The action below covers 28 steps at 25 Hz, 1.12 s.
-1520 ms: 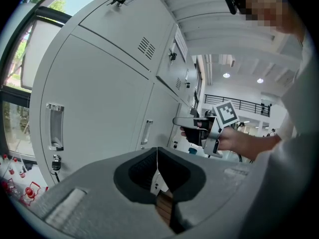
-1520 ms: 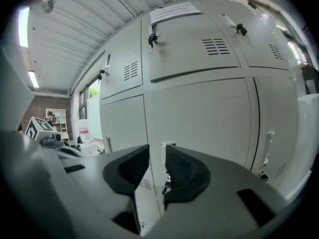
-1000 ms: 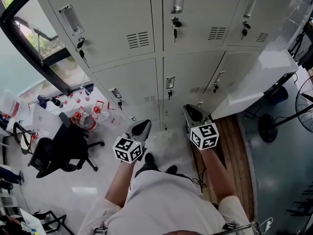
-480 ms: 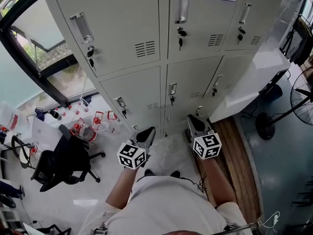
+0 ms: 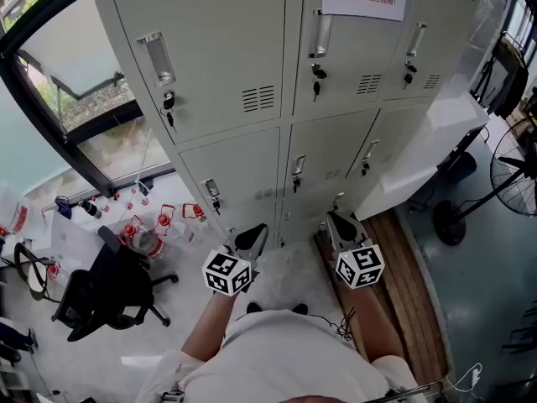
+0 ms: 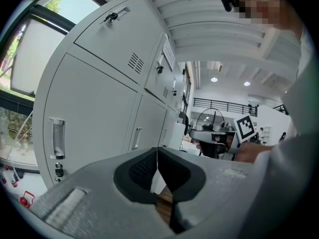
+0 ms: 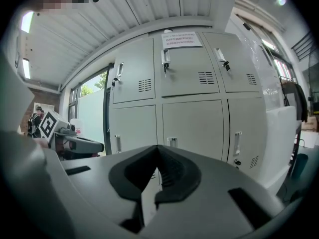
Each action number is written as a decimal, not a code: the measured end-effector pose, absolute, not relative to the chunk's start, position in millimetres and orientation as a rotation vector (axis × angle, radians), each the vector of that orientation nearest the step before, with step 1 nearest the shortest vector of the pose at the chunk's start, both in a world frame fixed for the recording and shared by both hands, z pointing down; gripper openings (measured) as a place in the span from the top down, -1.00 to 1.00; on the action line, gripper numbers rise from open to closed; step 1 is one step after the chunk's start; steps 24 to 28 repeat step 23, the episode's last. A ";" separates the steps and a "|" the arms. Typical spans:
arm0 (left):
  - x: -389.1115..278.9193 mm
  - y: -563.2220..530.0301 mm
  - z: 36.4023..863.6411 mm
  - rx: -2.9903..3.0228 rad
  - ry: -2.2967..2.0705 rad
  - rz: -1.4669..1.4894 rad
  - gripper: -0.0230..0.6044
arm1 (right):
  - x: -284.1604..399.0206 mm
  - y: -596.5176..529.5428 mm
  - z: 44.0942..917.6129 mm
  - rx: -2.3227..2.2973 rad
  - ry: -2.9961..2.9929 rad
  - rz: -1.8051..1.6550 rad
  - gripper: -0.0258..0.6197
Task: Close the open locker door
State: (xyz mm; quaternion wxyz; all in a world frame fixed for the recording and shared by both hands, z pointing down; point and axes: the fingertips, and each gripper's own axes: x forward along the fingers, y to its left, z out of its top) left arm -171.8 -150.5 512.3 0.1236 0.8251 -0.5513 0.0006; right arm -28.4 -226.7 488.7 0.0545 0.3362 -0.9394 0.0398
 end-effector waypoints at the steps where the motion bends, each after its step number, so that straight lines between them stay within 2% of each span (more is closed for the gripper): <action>1: -173.2 -150.3 512.0 2.407 -1.609 0.003 0.88 | -29.4 -226.4 487.7 1.022 -2.857 0.133 0.91; 28: -181.3 -151.2 512.8 2.410 -1.581 0.000 0.88 | -37.3 -220.9 485.5 1.017 -2.861 0.172 0.91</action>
